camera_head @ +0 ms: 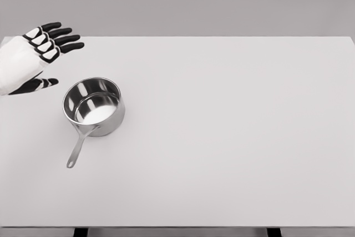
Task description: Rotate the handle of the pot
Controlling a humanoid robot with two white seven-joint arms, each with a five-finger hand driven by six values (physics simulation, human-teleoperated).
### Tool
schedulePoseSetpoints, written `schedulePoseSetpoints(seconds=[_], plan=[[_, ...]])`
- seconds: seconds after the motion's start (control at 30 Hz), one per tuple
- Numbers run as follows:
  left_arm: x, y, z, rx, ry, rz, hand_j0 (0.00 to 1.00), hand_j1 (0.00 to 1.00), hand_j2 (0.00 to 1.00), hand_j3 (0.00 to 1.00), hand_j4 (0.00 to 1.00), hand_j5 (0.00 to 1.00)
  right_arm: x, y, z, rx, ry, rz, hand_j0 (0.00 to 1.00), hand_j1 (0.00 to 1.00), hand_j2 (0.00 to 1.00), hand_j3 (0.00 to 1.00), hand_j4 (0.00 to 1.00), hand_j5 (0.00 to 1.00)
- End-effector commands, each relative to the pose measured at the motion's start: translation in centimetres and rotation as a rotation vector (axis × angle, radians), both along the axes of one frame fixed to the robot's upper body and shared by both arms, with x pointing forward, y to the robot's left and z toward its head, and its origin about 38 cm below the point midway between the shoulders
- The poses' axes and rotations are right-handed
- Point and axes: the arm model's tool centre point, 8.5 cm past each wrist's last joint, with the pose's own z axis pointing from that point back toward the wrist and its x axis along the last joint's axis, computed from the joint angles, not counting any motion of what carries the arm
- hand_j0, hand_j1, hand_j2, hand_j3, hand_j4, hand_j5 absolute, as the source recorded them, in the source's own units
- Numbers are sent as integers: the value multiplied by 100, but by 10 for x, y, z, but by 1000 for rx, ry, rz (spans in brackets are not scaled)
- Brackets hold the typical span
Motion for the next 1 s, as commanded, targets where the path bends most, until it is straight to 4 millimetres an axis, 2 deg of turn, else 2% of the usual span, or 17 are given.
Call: schedulePoseSetpoints(seconds=[0.0,0.03,0.1,0.27,0.43,0.63,0.97], plan=[[-3,-21,-14,-31,32,-55,100,100,100,100,100,100,0,0,0,0,0,-1,100,100,100,100,100,100],[-1,-31,-15,-39,32,-78,100,100,100,100,100,100,0,0,0,0,0,-1,100,100,100,100,100,100],[6,-64,-18,-65,35,-164,100,100,100,100,100,100,0,0,0,0,0,-1,100,100,100,100,100,100],[5,-103,-34,-109,72,-254,100,100,100,100,100,100,0,0,0,0,0,-1,100,100,100,100,100,100],[-4,-117,-58,-81,138,-296,100,100,100,100,100,100,0,0,0,0,0,-1,100,100,100,100,100,100],[-11,-120,-76,-20,169,-306,100,100,100,100,100,100,0,0,0,0,0,-1,100,100,100,100,100,100],[-20,-109,-95,87,206,-287,100,100,100,100,100,100,0,0,0,0,0,-1,100,100,100,100,100,100]])
